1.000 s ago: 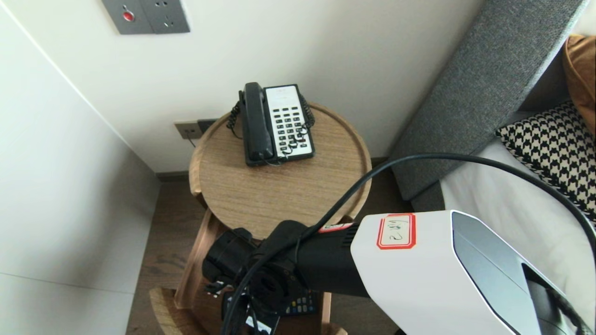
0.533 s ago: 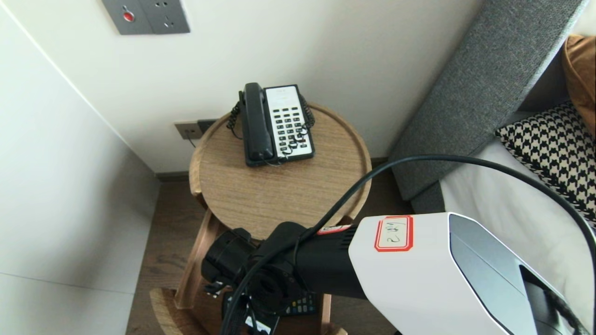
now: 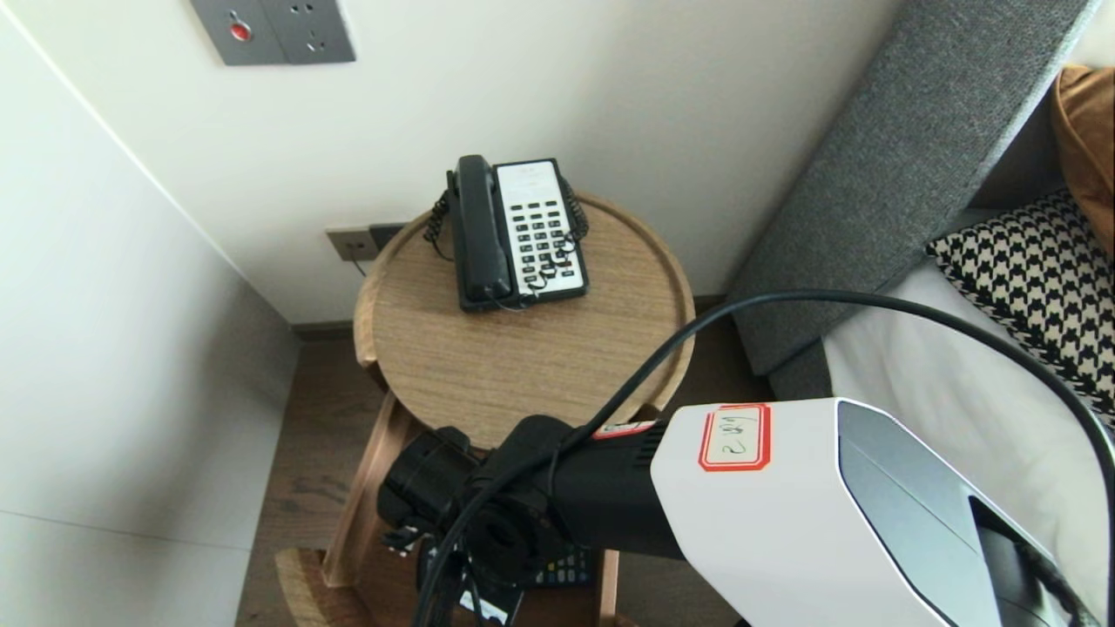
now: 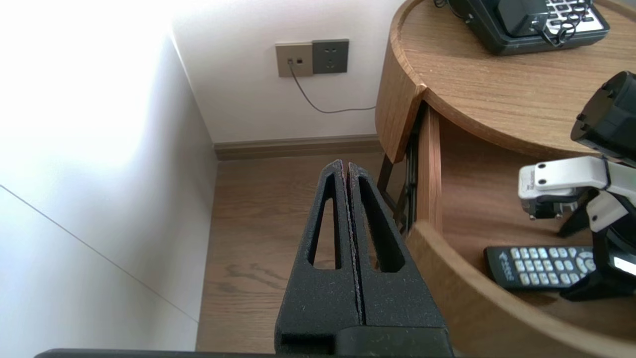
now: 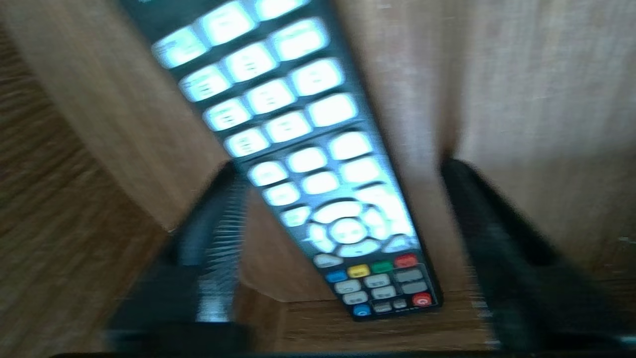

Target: Take the remote control out of the drawer one by one and place them on the table

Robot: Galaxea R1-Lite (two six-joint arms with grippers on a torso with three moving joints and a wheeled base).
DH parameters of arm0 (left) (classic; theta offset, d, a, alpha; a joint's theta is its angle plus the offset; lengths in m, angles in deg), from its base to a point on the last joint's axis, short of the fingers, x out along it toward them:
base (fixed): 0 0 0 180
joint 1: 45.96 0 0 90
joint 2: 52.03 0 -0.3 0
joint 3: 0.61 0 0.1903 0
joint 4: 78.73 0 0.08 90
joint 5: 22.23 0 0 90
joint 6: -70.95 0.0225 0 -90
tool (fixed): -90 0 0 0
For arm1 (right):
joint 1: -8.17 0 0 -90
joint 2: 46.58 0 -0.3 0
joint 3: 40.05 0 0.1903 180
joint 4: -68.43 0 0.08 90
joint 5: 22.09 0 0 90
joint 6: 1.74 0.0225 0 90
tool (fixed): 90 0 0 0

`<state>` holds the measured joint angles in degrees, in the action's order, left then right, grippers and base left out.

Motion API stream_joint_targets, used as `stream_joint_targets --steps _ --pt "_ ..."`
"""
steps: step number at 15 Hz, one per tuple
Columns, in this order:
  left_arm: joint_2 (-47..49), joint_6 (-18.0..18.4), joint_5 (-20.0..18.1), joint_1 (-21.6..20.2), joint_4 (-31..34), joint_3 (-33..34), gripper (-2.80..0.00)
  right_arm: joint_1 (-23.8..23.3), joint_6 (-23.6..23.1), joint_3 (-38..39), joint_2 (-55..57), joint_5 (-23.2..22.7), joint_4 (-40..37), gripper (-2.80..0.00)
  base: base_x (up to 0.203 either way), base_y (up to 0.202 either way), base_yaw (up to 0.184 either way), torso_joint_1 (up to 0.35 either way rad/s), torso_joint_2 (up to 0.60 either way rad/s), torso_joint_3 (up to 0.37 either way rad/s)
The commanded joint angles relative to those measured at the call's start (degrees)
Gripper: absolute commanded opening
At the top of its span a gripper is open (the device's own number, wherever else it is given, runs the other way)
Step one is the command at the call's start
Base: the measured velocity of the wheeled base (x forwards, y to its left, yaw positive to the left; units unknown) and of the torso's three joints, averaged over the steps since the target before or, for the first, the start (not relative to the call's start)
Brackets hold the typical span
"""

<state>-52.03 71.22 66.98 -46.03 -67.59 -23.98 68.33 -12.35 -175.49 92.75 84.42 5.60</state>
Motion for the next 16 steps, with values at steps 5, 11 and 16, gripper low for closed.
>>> stream_joint_targets --steps 5,11,16 --pt "-0.18 0.00 0.00 -0.01 -0.08 2.29 -2.80 0.04 -0.03 0.01 0.00 0.03 -0.27 -2.80 0.000 0.000 0.000 0.000 0.00 0.000" --pt "-0.18 0.00 0.00 -0.01 -0.08 2.29 -2.80 0.04 0.06 0.01 -0.28 0.11 -0.44 -2.80 0.000 0.000 0.000 0.000 0.00 0.000" --pt "-0.18 0.00 0.00 -0.01 -0.08 2.29 -2.80 0.22 0.06 0.06 -0.63 1.25 -0.71 -2.80 0.000 0.000 0.000 0.000 0.00 0.000"
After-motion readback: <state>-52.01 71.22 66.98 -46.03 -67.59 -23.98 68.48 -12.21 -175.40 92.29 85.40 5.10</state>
